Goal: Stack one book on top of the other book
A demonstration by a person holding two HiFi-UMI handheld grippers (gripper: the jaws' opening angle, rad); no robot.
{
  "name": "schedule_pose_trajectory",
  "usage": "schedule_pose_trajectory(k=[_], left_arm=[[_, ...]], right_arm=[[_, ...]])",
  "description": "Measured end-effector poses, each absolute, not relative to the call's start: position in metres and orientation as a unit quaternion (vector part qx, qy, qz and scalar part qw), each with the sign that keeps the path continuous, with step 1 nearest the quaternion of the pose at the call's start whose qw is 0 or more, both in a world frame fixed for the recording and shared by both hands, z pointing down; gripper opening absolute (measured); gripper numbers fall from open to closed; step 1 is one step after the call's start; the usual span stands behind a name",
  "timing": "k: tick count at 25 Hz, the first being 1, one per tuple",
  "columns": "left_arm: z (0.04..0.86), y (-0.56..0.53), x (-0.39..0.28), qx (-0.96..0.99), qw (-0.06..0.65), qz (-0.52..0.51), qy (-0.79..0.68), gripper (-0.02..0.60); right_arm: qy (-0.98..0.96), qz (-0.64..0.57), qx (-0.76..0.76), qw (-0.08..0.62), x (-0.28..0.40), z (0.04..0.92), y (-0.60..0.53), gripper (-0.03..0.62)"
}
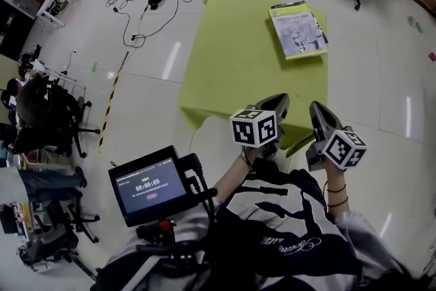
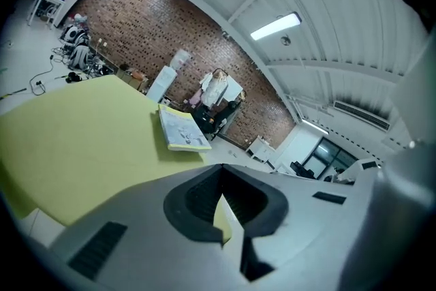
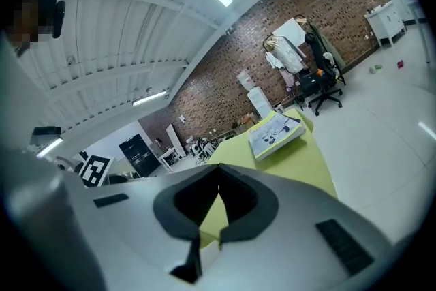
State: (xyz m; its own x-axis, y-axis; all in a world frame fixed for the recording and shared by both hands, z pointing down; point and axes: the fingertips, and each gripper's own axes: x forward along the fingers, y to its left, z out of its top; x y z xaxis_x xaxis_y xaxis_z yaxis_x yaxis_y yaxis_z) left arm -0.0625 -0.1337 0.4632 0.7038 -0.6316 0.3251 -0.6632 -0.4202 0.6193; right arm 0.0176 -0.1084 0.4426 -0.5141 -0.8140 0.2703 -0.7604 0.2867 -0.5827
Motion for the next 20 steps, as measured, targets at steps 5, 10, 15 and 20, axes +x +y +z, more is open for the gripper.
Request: schedule_pose_trajectory(k=[5, 10, 15, 20], left_arm=[[0.454, -0.136, -0.052, 0.850, 0.364, 0.028, -0.379, 0.005], [0.455, -0.092, -0.029, 0.850, 0.370, 0.032, -0.374, 0.005], [0.460, -0.032, 0.003, 0.842, 0.379, 0.036, -0.383, 0.005], [0.463, 0.070, 0.027, 0.837, 0.378, 0.044, -0.393, 0.005]], right_arm=[[0.813, -0.329, -0.478, 0.049, 0.013, 0.429, -0.107, -0.008], [0.809, -0.327, -0.485, 0.057, 0.035, 0.427, -0.059, -0.008], [0.804, -0.333, -0.489, 0.054, 0.072, 0.434, 0.006, -0.008], [0.807, -0.340, -0.480, 0.050, 0.094, 0.438, 0.100, -0.008]])
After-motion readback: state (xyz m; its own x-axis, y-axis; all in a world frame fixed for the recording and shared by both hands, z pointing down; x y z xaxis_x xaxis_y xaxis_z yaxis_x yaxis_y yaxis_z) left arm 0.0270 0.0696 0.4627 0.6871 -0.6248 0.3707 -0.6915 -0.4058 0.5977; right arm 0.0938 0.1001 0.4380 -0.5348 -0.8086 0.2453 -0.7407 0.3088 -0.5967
